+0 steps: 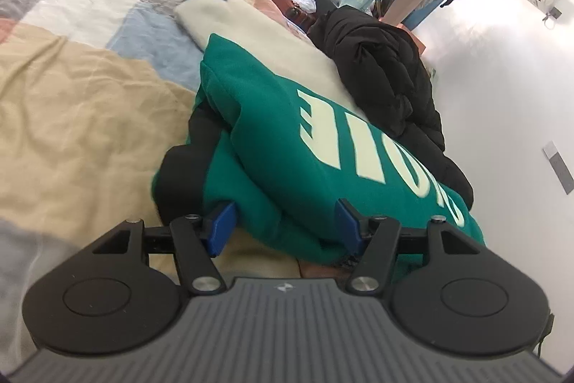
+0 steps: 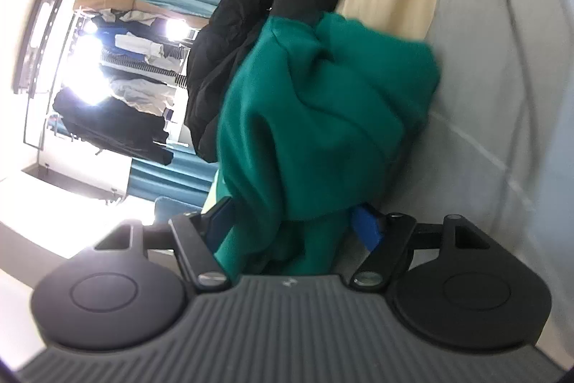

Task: Fold large clothes
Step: 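Lay the folded hoodie flat on the quilt and open both grippers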

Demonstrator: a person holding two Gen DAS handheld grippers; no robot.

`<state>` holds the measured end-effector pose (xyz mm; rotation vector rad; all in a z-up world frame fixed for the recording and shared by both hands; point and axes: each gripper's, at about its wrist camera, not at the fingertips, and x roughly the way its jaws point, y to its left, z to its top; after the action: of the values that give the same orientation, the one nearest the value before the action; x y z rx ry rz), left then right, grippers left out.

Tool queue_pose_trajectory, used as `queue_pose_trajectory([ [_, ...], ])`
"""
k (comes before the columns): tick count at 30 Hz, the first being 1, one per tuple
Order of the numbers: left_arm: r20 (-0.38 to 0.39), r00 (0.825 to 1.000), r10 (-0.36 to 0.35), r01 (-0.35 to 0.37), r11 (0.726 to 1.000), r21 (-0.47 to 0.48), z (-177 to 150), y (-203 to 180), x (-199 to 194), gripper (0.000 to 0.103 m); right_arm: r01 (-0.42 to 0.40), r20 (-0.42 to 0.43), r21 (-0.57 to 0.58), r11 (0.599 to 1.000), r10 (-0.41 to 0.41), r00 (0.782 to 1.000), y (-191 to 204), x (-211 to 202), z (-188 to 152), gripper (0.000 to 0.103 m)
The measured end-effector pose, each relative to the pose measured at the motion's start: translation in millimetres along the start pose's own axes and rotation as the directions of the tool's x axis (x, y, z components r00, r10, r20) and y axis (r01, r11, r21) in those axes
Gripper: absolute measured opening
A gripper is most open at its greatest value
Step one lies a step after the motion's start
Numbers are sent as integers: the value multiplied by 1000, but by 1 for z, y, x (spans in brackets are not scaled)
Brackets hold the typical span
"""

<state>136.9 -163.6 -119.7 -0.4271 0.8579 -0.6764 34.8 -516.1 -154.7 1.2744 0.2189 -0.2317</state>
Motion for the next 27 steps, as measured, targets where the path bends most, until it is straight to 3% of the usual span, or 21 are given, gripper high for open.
queue_pose_trajectory([
  [5, 64, 998, 21, -28, 994, 104, 9, -27, -45, 67, 9, 50, -120, 993, -3, 999, 34, -41, 8, 73],
  [11, 139, 990, 19, -54, 966, 253, 28, -86, -102, 67, -75, 95, -290, 954, 107, 990, 103, -78, 13, 73],
  [18, 245, 969, -2, -97, 916, 389, 29, -150, -169, 67, -176, 66, -499, 848, 240, 969, 188, -119, -8, 74],
  [22, 297, 955, -21, -112, 898, 425, 22, -173, -201, 67, -169, 54, -608, 776, 253, 966, 221, -137, -32, 74],
  [27, 341, 939, -34, -130, 886, 445, 6, -187, -232, 69, -101, 57, -714, 693, 201, 978, 234, -149, -68, 73],
])
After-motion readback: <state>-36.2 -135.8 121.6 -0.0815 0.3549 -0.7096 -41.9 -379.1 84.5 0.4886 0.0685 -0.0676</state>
